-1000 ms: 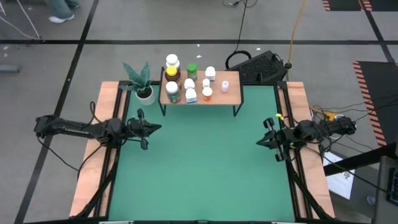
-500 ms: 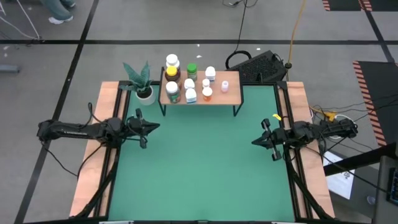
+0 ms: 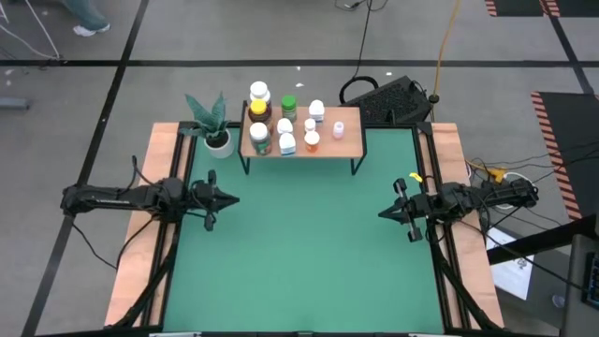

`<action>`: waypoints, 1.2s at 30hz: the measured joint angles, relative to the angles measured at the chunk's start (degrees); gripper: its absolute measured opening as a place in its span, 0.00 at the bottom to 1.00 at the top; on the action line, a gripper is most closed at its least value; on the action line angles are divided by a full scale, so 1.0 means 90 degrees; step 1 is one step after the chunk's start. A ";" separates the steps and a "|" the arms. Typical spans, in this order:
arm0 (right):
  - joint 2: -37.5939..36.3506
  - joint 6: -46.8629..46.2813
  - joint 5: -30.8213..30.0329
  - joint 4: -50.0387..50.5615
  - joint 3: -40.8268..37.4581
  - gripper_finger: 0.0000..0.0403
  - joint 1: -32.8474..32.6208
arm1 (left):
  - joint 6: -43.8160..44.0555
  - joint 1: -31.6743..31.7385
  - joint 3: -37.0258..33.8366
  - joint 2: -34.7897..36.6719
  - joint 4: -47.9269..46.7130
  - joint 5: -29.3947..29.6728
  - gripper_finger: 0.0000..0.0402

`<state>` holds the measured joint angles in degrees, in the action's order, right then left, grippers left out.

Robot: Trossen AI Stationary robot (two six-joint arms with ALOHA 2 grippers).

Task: Pick and place medicine bottles onto shelf by color
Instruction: Return to Home Position

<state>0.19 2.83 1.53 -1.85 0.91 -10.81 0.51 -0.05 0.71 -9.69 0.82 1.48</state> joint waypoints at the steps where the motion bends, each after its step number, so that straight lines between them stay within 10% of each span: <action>1: 0.0000 0.0006 -0.0001 0.0005 -0.0002 0.00 0.0000 | -0.0007 0.0000 0.0000 -0.0002 -0.0002 -0.0002 0.04; 14: 0.0433 0.0264 -0.0329 0.0037 -0.0005 0.00 -0.0002 | -0.1378 0.0005 -0.0003 -0.0106 0.0099 0.0560 0.02; 19: 0.0560 0.0369 -0.0516 -0.0447 -0.0005 0.00 -0.0002 | -0.0107 0.0005 0.0033 -0.0070 0.0718 0.1182 0.05; 36: 0.0561 0.0430 -0.0994 -0.0155 -0.0005 0.00 0.0000 | -0.0262 -0.0119 0.0379 0.0237 -0.0552 0.1073 0.05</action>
<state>5.23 6.70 -7.42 -3.25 0.86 -10.81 -1.84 -1.13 4.12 -7.56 -4.15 11.14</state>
